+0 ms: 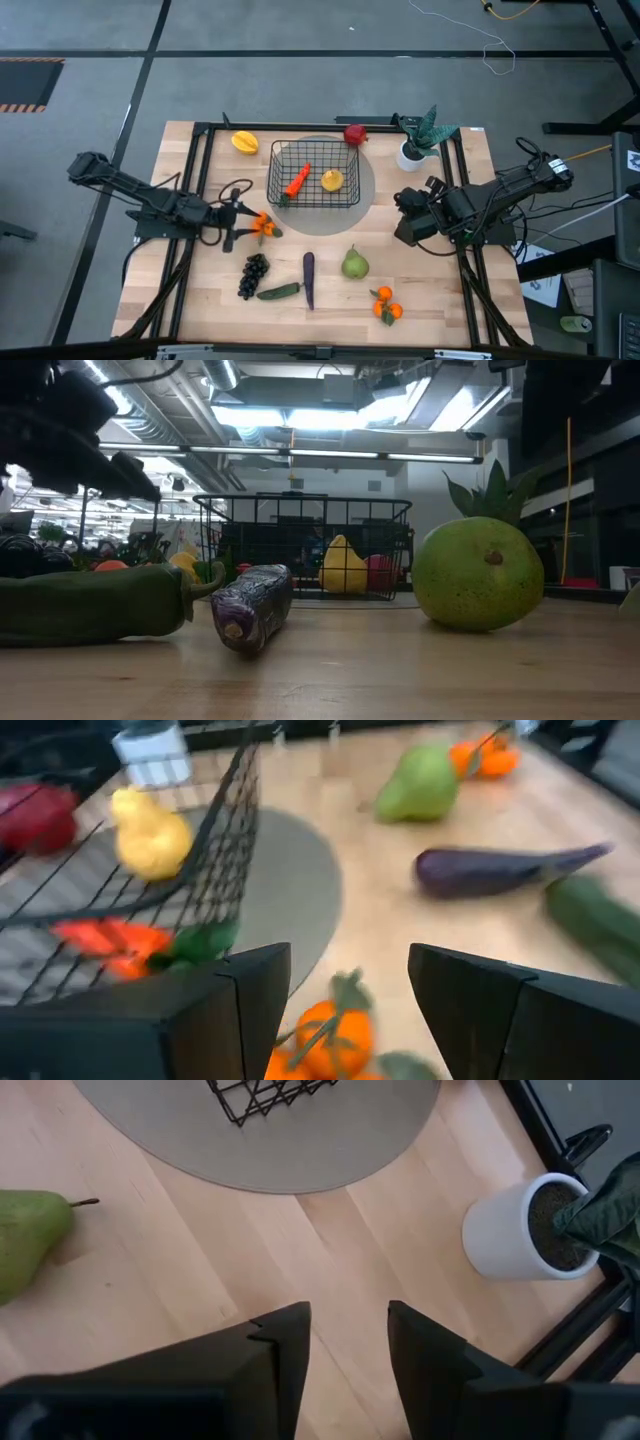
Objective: Build produce basket
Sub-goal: Put the orange tangerines into the wire basket
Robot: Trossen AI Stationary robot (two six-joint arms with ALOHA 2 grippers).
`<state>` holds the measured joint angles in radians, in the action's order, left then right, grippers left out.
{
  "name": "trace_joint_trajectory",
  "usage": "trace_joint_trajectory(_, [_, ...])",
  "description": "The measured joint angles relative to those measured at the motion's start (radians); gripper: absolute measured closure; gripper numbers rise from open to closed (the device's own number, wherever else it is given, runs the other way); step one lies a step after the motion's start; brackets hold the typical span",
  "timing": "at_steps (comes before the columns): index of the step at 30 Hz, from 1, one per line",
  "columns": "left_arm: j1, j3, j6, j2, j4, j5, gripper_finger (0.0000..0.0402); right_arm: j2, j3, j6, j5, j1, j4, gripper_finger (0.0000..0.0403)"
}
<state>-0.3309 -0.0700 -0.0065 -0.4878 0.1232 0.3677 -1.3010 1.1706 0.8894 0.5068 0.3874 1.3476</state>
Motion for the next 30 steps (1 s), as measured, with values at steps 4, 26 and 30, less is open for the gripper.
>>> trace_joint_trajectory(4, [0.000,0.000,-0.041,-0.036,-0.035,0.017,0.0207,0.000,0.000,0.000,0.000,0.000,-0.004,0.0277])
trace_joint_trajectory(26, [0.002,0.000,-0.122,-0.331,0.158,0.040,0.0207,0.000,0.000,0.000,0.034,0.000,-0.005,0.0277])
trace_joint_trajectory(30, [0.001,0.000,-0.213,-0.385,0.172,0.047,0.0207,0.000,0.000,0.000,0.034,0.000,-0.005,0.0277])
